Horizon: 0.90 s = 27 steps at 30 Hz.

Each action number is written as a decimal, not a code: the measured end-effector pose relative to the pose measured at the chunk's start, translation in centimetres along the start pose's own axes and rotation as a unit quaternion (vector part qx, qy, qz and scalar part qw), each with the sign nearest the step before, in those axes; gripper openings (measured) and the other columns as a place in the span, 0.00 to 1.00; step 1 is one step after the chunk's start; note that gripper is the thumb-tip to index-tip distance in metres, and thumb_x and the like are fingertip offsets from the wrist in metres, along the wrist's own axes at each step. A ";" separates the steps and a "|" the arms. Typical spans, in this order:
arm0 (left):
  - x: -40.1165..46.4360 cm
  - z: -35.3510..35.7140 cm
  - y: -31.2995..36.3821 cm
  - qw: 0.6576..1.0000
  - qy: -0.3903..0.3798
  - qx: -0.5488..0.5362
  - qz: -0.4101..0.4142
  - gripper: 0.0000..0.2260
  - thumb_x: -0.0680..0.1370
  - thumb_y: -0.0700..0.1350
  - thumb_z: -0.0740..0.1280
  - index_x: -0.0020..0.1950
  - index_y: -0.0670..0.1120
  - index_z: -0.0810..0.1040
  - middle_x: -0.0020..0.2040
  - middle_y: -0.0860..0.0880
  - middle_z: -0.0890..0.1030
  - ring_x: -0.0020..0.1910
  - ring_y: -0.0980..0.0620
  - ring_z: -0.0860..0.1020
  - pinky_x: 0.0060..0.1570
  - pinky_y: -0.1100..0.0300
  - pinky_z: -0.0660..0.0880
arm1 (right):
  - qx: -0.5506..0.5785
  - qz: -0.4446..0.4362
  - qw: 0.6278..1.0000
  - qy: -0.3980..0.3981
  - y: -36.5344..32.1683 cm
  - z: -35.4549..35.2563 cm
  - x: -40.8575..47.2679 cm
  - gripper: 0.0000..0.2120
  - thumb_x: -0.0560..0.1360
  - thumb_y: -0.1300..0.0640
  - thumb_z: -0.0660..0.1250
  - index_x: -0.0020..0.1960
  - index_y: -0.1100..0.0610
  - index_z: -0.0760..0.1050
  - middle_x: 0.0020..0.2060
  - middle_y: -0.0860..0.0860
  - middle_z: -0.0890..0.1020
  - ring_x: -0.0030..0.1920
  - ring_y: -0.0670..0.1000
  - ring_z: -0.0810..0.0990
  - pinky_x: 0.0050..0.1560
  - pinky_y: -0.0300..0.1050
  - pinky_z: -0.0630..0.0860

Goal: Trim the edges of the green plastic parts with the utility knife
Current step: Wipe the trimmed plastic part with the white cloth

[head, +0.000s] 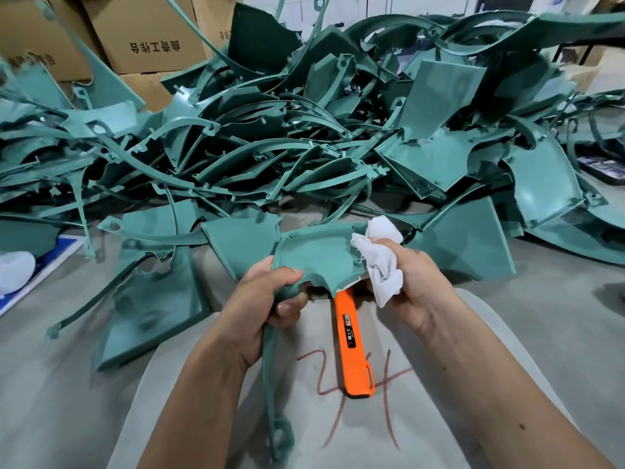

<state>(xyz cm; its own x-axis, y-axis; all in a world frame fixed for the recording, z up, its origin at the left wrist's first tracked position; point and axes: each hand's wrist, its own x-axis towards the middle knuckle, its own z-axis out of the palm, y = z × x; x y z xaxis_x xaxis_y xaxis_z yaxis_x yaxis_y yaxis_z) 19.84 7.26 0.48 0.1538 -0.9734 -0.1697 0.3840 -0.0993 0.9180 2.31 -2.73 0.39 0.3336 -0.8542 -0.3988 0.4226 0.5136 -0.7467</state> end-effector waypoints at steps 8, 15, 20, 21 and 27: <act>-0.4 -0.5 0.2 0.995 -0.055 0.074 0.032 0.03 0.79 0.39 0.61 0.52 0.42 0.71 0.33 0.48 0.69 0.23 0.58 0.61 0.19 0.69 0.58 | -0.023 -0.106 0.992 0.067 -0.2 -0.6 0.7 0.04 0.76 0.66 0.74 0.45 0.65 0.80 0.30 0.56 0.81 0.26 0.50 0.79 0.27 0.40 0.74; -0.8 -0.9 0.4 0.992 -0.090 0.082 0.031 0.06 0.77 0.42 0.63 0.50 0.41 0.71 0.25 0.51 0.65 0.20 0.59 0.59 0.19 0.69 0.57 | -0.004 -0.126 0.987 0.097 -1.1 -1.4 1.4 0.17 0.78 0.58 0.73 0.31 0.56 0.80 0.25 0.50 0.78 0.22 0.49 0.75 0.24 0.37 0.70; -0.3 -1.4 1.2 0.988 -0.083 0.124 0.049 0.02 0.78 0.40 0.64 0.46 0.44 0.76 0.29 0.48 0.68 0.22 0.58 0.61 0.19 0.69 0.58 | -0.086 -0.089 0.992 0.024 -0.8 -1.4 1.5 0.15 0.82 0.51 0.69 0.38 0.54 0.81 0.29 0.53 0.75 0.25 0.50 0.73 0.30 0.42 0.71; -0.2 -1.5 1.5 0.986 -0.079 0.140 0.052 0.02 0.77 0.41 0.65 0.45 0.45 0.77 0.31 0.47 0.70 0.22 0.57 0.62 0.19 0.68 0.58 | -0.094 -0.080 0.992 0.013 -0.8 -1.3 1.4 0.13 0.82 0.49 0.70 0.42 0.55 0.80 0.29 0.53 0.75 0.26 0.51 0.73 0.33 0.44 0.71; 0.3 -2.2 4.7 0.955 -0.053 0.288 0.038 0.10 0.76 0.42 0.68 0.55 0.40 0.78 0.34 0.49 0.80 0.23 0.53 0.70 0.20 0.66 0.62 | -0.124 -0.042 0.991 -0.025 -1.0 -0.9 0.6 0.17 0.75 0.55 0.77 0.54 0.67 0.79 0.34 0.57 0.85 0.29 0.52 0.83 0.26 0.41 0.76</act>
<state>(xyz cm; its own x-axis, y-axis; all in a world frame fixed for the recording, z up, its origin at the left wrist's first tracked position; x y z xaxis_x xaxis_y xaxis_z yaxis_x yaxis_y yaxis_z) 23.67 6.97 3.97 0.0557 -0.9947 -0.0863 -0.1942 -0.0956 0.9763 1.30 -3.82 0.42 0.3504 -0.8849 -0.3068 0.2329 0.3996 -0.8866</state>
